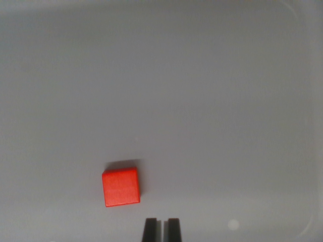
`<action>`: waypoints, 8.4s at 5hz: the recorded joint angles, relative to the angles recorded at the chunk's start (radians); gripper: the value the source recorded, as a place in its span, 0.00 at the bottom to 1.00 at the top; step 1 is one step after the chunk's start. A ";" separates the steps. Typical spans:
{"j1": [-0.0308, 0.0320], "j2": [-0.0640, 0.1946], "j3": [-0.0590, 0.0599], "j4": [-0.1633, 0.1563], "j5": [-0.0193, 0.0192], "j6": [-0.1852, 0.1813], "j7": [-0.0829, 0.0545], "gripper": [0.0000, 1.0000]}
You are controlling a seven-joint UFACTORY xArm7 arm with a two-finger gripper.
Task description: Reach red block
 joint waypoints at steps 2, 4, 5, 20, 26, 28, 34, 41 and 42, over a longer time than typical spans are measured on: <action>0.0029 0.009 0.002 -0.030 -0.0007 -0.038 0.005 0.00; 0.0061 0.018 0.004 -0.061 -0.0015 -0.079 0.010 0.00; 0.0094 0.028 0.006 -0.095 -0.0024 -0.123 0.015 0.00; 0.0341 0.102 0.023 -0.346 -0.0086 -0.446 0.055 0.00; 0.0436 0.130 0.029 -0.441 -0.0110 -0.569 0.070 0.00; 0.0463 0.138 0.031 -0.469 -0.0117 -0.605 0.075 0.00; 0.0528 0.158 0.035 -0.535 -0.0134 -0.690 0.085 0.00; 0.0560 0.167 0.037 -0.567 -0.0142 -0.731 0.090 0.00; 0.0560 0.167 0.037 -0.567 -0.0142 -0.731 0.090 0.00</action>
